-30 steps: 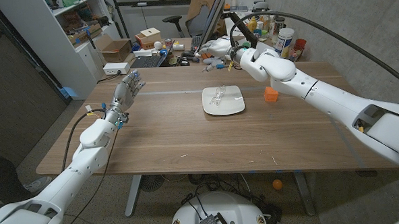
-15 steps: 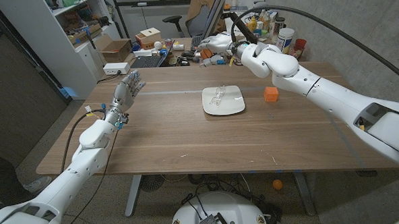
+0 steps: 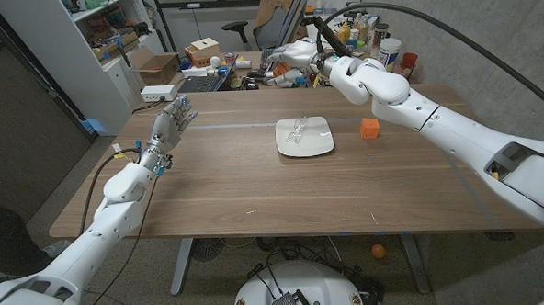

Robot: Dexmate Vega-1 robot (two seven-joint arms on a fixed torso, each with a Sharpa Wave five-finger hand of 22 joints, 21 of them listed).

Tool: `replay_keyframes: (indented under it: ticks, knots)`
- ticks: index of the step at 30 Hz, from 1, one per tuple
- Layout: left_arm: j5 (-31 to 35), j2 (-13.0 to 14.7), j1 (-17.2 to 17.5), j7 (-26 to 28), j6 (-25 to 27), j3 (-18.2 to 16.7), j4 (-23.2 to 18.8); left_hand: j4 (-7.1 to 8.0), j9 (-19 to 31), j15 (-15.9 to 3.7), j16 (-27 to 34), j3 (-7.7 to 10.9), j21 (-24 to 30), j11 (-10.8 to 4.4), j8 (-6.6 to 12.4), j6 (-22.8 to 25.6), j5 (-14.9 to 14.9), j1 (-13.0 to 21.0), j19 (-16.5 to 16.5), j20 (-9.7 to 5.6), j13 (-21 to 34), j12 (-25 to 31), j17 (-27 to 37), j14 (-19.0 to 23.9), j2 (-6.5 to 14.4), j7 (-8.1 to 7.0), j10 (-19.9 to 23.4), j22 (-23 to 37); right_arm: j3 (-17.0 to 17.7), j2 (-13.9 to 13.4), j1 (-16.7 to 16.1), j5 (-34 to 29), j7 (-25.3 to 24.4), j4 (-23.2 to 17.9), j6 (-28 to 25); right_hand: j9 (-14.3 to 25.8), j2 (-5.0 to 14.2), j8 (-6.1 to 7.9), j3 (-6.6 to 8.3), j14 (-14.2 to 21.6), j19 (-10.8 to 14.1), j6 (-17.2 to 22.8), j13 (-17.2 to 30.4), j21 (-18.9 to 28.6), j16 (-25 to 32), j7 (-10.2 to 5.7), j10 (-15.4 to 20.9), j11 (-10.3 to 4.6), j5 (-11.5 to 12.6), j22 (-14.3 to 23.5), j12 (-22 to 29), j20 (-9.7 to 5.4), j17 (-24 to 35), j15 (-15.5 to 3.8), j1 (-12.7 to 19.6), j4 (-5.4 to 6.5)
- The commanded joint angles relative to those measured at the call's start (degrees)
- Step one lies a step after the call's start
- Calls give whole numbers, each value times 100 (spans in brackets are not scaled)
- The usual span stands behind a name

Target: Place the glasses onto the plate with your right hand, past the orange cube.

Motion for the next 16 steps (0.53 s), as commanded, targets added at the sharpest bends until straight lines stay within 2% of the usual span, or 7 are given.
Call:
replay_keyframes:
  ticks: [1, 4, 10, 16]
  knots:
    - [-135, 107, 103, -277, -41, -72, -45, -3, 26, 23, 0, -6, 26, 34, 25, 14, 34, 30, 12, 43, 20, 52, 21, -128, 634, -27, -142, 13, 213, -78, -372, -8, -47, -471, -324, 7, 117, 52, 6, 155, 102, 170, -10, -59, 48, 57, 183, 57, 67, 11, 42, -173, -42, -322, -219, 42]
    - [-151, 154, 192, -266, -41, -104, -140, -3, 26, 22, 0, -5, 27, 34, 24, 13, 34, 30, 13, 44, 20, 52, 21, -127, 634, -30, -144, 13, 302, -102, -486, 75, -27, -593, -409, 4, 216, 74, 48, 299, 288, 283, -23, -70, 86, 88, 301, 90, 77, 12, 61, -280, -87, -303, -391, 49]
    - [-156, 245, 377, -196, -86, -183, -348, -3, 26, 19, 0, -4, 27, 37, 24, 13, 33, 30, 13, 42, 20, 51, 21, -126, 634, -30, -147, 13, 427, -163, -672, 144, -73, -777, -534, 0, 253, 48, 111, 642, 560, 311, -42, -98, 181, 137, 490, 177, 86, 11, 85, -269, -167, -296, -612, 38]
    - [-160, 368, 635, -79, -343, -394, -645, -4, 26, 23, 1, -3, 27, 26, 23, 10, 33, 31, 13, 44, 20, 52, 21, -124, 634, -32, -144, 13, 591, -303, -890, 140, -216, -1084, -632, -2, 241, 28, 124, 656, 581, 282, -46, -130, 171, 166, 514, 201, 88, 11, 78, -273, -195, -320, -663, 29]
